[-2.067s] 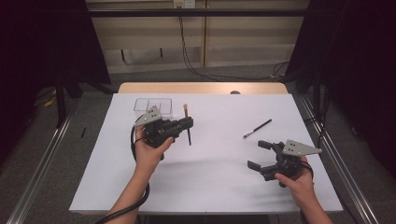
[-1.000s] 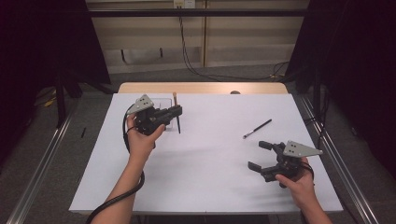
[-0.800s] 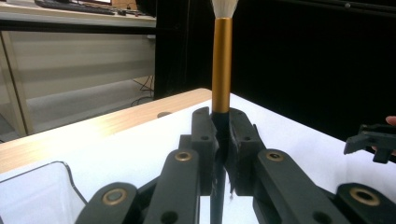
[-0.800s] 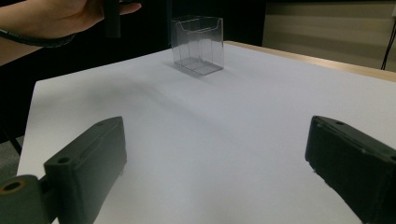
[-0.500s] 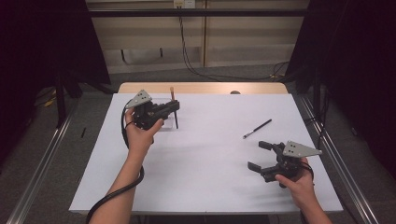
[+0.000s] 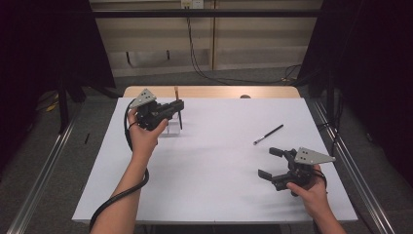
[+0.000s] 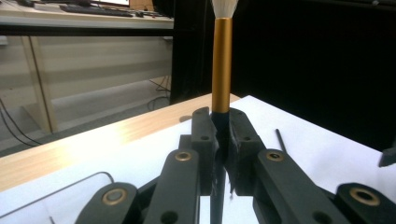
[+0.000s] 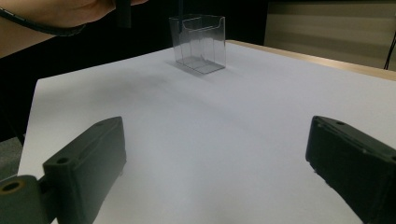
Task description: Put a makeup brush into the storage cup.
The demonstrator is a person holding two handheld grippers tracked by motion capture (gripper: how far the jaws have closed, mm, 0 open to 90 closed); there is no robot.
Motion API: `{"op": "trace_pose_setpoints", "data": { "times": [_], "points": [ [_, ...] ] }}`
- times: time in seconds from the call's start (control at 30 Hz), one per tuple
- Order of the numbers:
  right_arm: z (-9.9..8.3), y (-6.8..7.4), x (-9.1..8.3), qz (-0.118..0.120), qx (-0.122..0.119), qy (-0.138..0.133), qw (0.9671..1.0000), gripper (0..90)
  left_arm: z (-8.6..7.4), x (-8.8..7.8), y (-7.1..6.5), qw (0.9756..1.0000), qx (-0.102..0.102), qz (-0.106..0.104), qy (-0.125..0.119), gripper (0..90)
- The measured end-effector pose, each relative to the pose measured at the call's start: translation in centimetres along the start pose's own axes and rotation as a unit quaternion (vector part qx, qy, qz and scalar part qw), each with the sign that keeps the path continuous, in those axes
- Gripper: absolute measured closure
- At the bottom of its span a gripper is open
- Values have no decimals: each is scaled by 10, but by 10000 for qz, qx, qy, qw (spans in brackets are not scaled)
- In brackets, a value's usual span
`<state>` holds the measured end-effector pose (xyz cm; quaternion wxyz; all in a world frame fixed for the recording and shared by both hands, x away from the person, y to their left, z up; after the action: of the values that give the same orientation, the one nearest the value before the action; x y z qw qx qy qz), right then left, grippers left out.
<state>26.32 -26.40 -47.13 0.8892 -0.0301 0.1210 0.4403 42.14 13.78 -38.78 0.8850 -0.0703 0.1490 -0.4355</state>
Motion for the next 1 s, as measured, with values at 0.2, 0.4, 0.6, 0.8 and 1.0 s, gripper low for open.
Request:
{"op": "trace_pose_setpoints", "data": {
  "times": [0.2, 0.4, 0.6, 0.8, 1.0],
  "points": [
    [0, 0, 0, 10, -31, 13, 10000, 44, 2, 2, 5, 10000, -11, 60, 17, 830],
    [0, 0, 0, -1, -38, 5, 10000, 44, 7, 3, 10, 9999, -20, 114, 4, 830],
    [-1, 0, 1, 16, -45, 43, 10000, 44, 12, 2, 13, 9998, -51, 149, -78, 830],
    [0, 0, 1, 18, -53, 30, 10000, 44, 13, 6, 15, 9997, -3, 225, -28, 830],
    [-1, 0, 1, 18, -57, 46, 10000, 44, 15, 7, 18, 9996, 7, 280, -39, 830]
  ]
}}
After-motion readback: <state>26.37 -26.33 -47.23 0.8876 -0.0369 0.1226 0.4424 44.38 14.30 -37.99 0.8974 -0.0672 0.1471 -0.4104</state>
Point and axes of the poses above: each handheld gripper's, and its own axes: x roughly forward along the jaws, z roughly out of its top, y roughly to its left, the point moved 2 cm from there along x, roughly forward along the jaws, and after that the axes turned 5 degrees about -x, right-handed, at the moved point
